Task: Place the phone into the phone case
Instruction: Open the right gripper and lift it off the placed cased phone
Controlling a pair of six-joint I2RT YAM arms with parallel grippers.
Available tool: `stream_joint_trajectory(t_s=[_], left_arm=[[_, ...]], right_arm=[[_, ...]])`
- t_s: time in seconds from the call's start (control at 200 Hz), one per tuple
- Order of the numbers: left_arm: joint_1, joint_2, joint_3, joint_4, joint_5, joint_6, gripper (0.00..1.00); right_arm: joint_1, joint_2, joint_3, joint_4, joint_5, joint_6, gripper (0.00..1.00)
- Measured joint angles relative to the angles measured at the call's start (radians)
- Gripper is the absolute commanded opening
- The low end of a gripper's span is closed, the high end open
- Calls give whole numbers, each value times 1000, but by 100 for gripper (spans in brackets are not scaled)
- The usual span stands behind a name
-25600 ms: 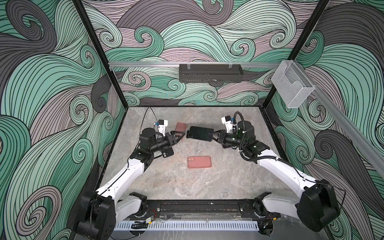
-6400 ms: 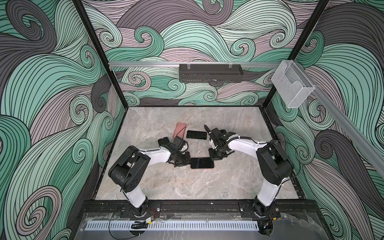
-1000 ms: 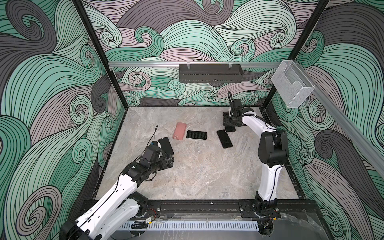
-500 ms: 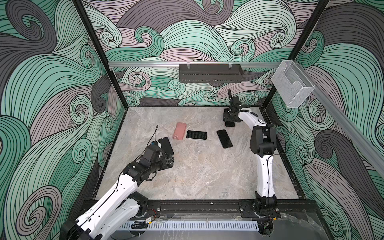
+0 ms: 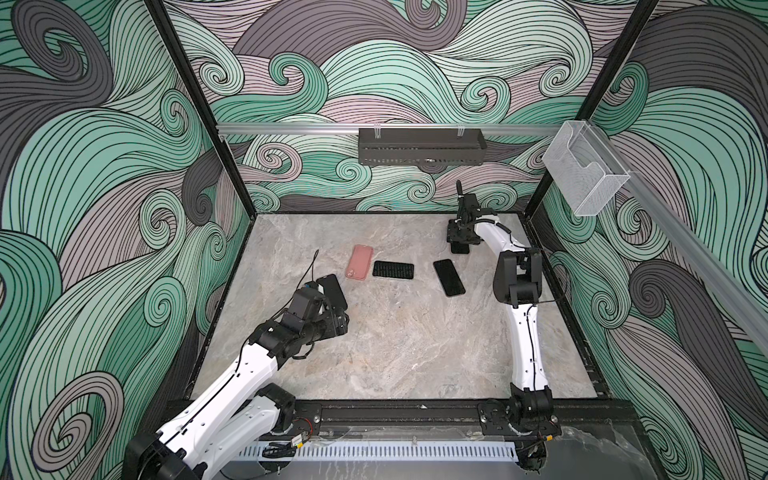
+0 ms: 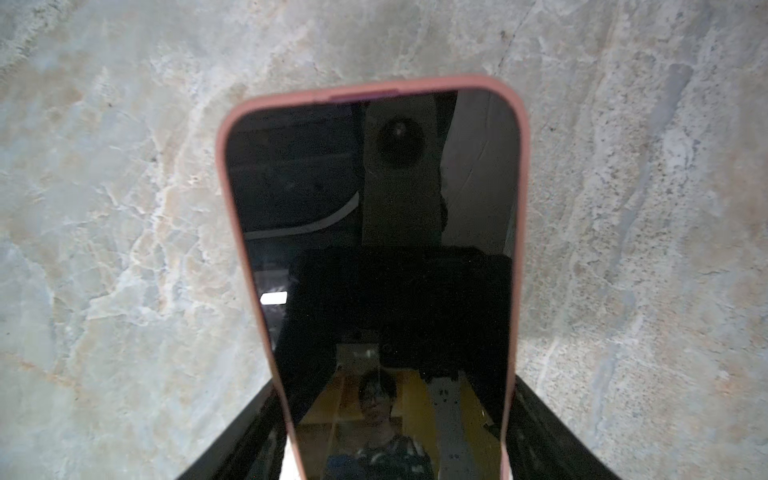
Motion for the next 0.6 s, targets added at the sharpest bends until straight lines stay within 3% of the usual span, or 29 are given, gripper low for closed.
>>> stream_joint_trajectory(t_s=[0.4, 0.6], left_arm=[[0, 6, 6, 0, 13, 5, 89], [0, -6, 12, 0, 13, 5, 89]], right_arm=[[-8, 28, 54, -47, -42, 13, 48], [-12, 29, 56, -52, -61, 15, 64]])
